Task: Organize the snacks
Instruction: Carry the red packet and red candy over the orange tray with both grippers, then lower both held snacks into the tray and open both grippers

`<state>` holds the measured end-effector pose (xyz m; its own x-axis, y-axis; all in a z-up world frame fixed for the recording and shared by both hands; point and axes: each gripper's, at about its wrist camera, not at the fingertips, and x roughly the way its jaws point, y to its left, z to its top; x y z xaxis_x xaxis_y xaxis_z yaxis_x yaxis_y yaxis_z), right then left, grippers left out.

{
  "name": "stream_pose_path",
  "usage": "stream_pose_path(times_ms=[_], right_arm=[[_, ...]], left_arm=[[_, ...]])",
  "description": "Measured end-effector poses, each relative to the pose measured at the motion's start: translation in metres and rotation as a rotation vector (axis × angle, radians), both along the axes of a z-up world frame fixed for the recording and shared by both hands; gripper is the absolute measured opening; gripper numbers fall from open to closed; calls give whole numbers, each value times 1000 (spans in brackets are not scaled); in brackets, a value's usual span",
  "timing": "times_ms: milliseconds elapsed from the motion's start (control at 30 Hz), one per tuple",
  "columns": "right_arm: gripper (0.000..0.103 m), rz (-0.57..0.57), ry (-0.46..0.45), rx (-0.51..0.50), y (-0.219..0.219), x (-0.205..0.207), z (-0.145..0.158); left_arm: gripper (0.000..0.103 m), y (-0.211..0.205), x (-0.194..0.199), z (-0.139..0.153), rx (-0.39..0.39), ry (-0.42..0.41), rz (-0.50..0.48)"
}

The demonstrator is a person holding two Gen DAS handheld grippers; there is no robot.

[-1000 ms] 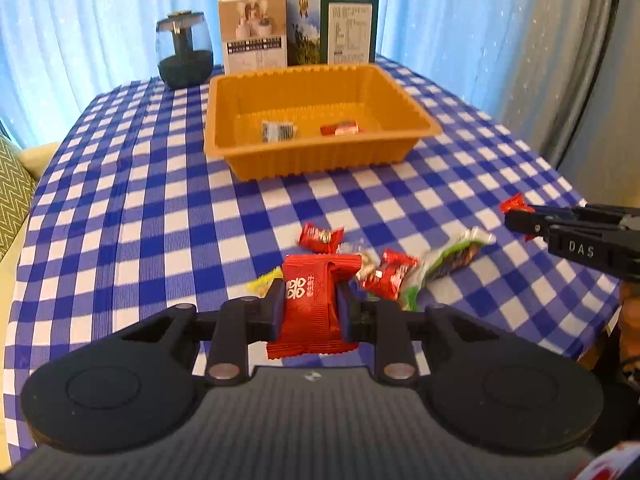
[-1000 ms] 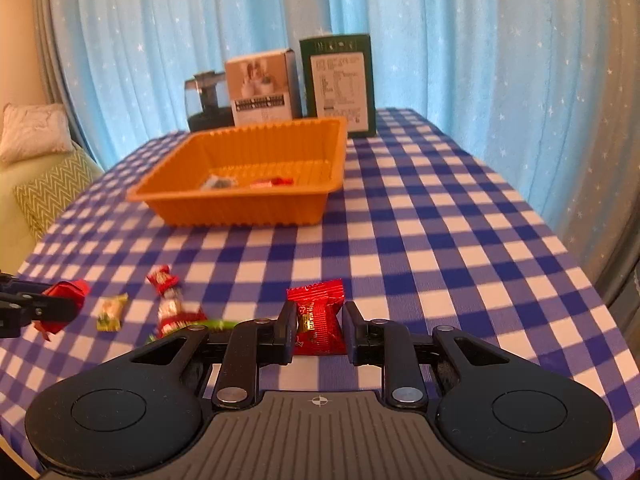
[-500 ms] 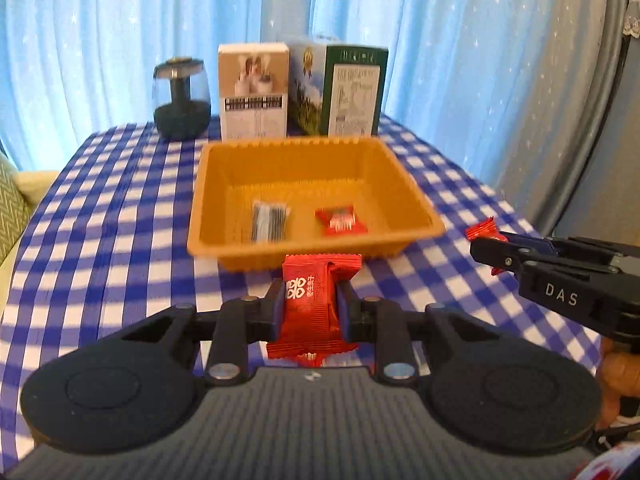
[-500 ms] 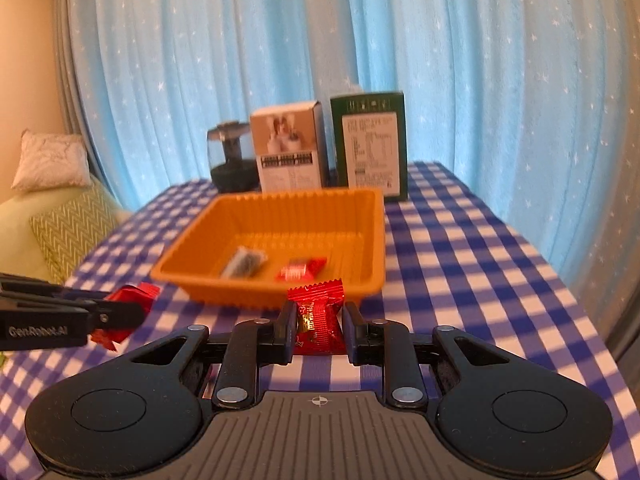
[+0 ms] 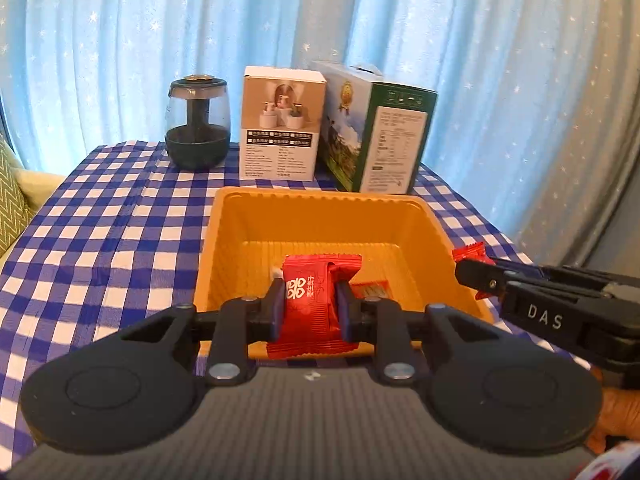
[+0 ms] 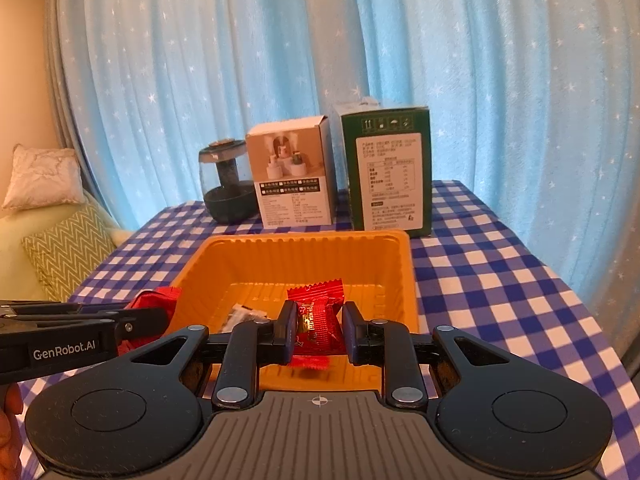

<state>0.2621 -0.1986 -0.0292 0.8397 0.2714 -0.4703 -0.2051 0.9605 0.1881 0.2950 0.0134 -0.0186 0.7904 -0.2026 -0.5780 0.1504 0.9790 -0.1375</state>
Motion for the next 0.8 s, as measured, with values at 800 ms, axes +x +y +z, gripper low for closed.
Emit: stream_pose_path(times_ms=[800], right_arm=[[25, 8, 119, -2, 14, 93, -36]], left_arm=[[24, 1, 80, -33, 42, 55, 18]])
